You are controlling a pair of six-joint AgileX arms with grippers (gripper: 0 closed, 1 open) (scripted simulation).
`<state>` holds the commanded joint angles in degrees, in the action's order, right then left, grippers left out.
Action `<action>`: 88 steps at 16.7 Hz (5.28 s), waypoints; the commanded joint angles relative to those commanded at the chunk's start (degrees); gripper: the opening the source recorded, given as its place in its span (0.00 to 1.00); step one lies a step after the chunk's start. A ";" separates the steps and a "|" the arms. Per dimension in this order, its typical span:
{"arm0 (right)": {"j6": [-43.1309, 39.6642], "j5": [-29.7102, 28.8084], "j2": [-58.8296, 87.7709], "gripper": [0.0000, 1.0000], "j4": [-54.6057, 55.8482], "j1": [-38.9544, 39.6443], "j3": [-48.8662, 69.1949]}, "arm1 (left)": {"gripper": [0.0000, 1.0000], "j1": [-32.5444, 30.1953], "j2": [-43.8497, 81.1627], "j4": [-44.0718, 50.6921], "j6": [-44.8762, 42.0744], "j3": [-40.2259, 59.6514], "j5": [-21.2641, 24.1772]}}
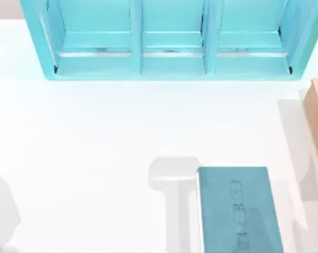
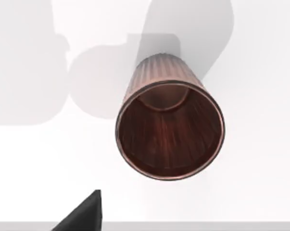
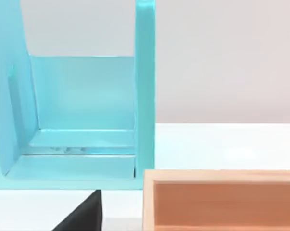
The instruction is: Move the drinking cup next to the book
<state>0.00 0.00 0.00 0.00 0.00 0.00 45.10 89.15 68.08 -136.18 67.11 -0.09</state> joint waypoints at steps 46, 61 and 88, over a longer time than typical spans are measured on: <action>0.00 0.00 0.00 1.00 0.00 0.00 0.00 | 0.00 0.26 0.92 -7.28 -0.46 -6.07 0.01; 0.00 0.00 0.00 1.00 0.00 0.00 0.00 | 0.00 -27.98 8.44 -5.11 51.31 6.28 -5.15; 0.00 0.00 0.00 1.00 0.00 0.00 0.00 | 0.00 -104.68 10.01 5.40 194.40 18.10 0.02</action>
<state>0.00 0.00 0.00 0.00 0.00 0.00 -59.58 99.16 73.48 58.22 85.21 -0.07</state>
